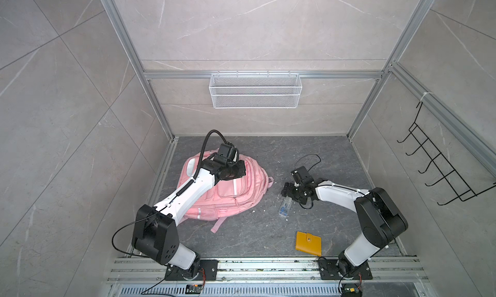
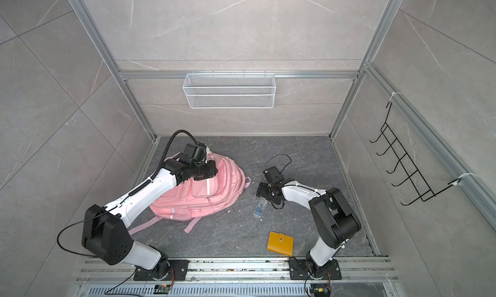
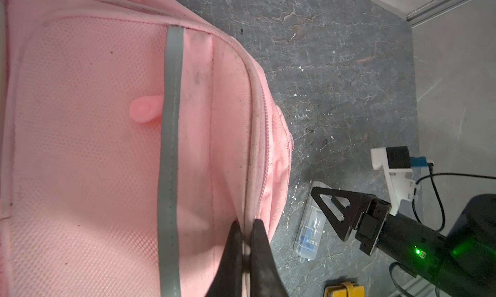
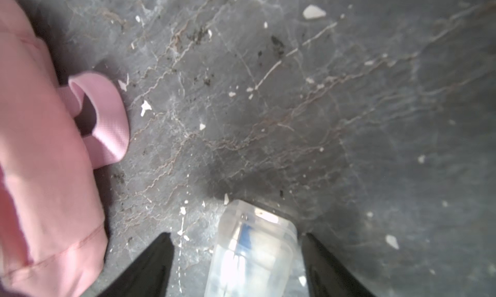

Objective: Pack the student bag

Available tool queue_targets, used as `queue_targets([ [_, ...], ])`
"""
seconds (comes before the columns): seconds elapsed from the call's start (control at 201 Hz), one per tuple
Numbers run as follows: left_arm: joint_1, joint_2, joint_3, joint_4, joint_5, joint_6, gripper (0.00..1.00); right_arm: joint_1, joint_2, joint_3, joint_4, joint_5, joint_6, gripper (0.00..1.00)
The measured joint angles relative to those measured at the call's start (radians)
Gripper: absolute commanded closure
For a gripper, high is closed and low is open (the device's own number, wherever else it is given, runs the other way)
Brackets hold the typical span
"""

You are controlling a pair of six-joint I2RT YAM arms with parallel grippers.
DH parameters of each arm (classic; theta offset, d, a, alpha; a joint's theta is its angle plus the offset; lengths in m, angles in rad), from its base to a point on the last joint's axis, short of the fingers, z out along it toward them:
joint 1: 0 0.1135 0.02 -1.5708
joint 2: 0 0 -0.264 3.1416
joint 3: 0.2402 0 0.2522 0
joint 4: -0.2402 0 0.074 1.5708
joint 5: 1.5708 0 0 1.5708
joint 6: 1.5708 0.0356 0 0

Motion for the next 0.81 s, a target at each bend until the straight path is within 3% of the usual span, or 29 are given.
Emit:
queue_targets([
  [0.309, 0.068, -0.116, -0.096, 0.058, 0.087, -0.035, 1.0, 0.064, 0.087, 0.119, -0.129, 0.093, -0.082, 0.18],
  [0.658, 0.109, -0.132, -0.129, 0.108, 0.156, -0.063, 1.0, 0.195, 0.134, 0.183, -0.279, 0.204, -0.152, 0.11],
  [0.807, 0.118, -0.132, -0.129, 0.116, 0.172, -0.063, 1.0, 0.198, 0.097, 0.141, -0.302, 0.199, -0.14, 0.2],
])
